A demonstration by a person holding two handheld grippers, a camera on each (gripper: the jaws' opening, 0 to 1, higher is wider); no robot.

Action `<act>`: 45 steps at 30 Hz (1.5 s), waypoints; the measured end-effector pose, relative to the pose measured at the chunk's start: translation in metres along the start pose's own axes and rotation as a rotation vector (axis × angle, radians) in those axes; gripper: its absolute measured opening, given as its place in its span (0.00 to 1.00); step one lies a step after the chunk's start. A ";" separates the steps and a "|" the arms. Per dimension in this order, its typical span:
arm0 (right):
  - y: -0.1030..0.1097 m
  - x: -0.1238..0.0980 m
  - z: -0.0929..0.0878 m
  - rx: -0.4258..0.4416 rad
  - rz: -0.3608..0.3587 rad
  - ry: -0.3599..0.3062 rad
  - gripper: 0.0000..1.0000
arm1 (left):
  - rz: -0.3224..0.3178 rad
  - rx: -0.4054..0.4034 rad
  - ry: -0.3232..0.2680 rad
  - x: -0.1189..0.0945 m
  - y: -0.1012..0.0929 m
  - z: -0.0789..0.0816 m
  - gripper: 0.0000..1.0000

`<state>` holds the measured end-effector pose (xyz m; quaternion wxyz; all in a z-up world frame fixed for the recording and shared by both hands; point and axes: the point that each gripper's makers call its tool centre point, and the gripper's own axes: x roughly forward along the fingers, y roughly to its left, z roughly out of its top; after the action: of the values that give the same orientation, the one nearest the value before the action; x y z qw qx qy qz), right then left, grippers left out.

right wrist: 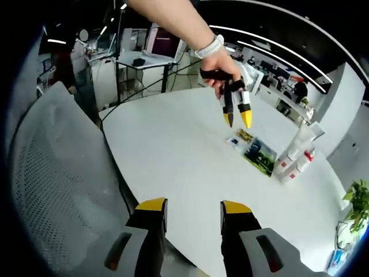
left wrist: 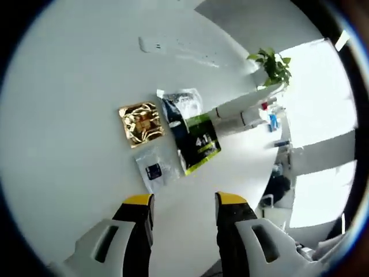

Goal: Arrange the skincare products in the storage area until every visible bottle or jar stands upright without overlapping.

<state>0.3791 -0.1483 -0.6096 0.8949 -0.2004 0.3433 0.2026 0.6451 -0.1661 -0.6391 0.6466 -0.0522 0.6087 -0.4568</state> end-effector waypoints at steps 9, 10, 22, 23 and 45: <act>0.006 -0.004 0.007 -0.027 0.023 -0.037 0.31 | -0.076 0.104 -0.322 -0.088 -0.053 -0.007 0.43; 0.006 -0.005 0.008 -0.019 0.025 -0.043 0.32 | -0.088 0.108 -0.359 -0.096 -0.058 -0.011 0.42; 0.009 -0.012 0.025 0.041 0.053 -0.148 0.40 | -0.016 0.316 -0.619 -0.148 -0.110 -0.113 0.56; 0.009 -0.013 0.025 0.038 0.053 -0.152 0.41 | 0.012 0.364 -0.627 -0.150 -0.112 -0.121 0.60; -0.004 -0.049 0.067 0.150 0.081 -0.410 0.61 | 0.318 0.607 -0.873 -0.212 -0.089 -0.224 0.88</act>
<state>0.3832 -0.1291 -0.5287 0.9496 -0.0739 0.1760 0.2488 0.4448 0.0306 -0.4833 0.8859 0.0445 0.1255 -0.4444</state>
